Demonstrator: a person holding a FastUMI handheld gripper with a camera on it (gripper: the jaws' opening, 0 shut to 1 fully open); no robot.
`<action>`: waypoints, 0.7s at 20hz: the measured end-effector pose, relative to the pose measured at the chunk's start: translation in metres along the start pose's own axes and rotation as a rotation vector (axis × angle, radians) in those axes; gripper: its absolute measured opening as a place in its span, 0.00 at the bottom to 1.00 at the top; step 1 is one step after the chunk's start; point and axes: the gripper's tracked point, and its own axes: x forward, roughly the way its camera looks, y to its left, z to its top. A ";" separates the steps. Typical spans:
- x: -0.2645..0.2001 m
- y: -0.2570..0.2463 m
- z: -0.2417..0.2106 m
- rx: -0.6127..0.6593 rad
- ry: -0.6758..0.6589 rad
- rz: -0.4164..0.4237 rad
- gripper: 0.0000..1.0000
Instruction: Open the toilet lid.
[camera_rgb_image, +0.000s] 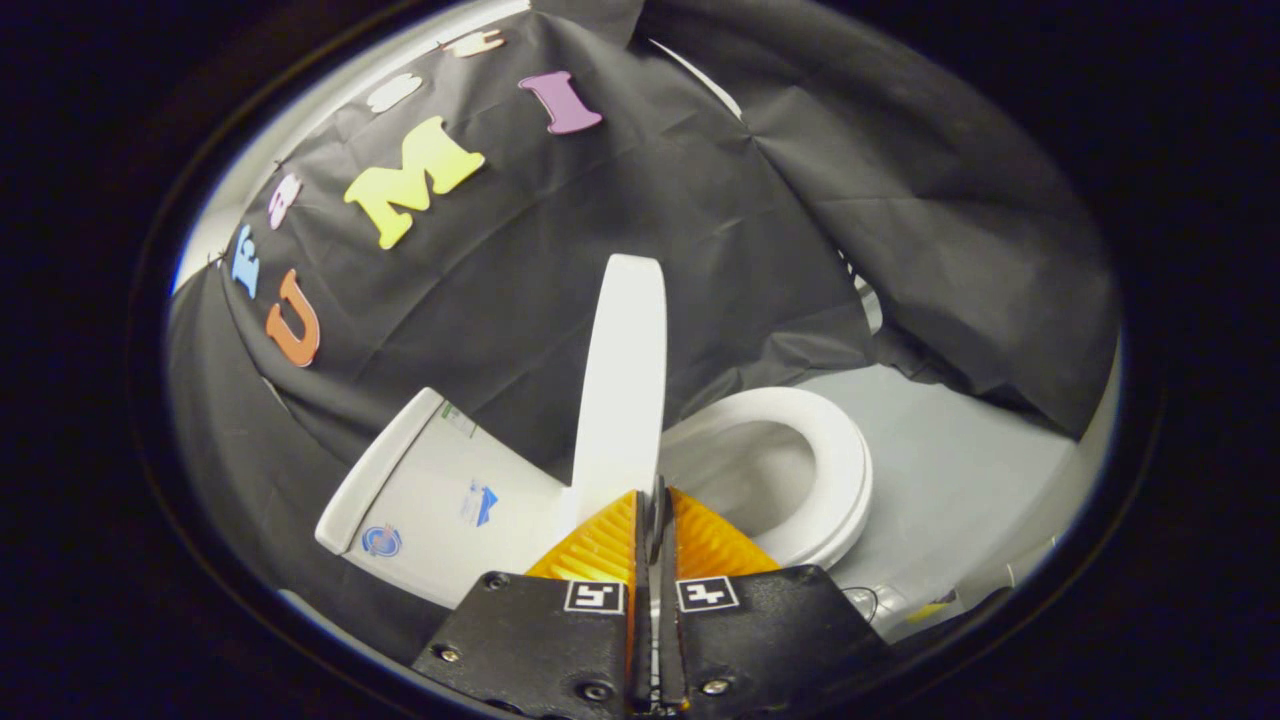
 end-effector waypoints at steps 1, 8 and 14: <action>0.000 0.006 0.001 -0.019 -0.004 -0.006 0.06; -0.013 0.057 0.000 -0.141 -0.033 0.001 0.06; -0.017 0.100 -0.004 -0.293 -0.086 -0.024 0.06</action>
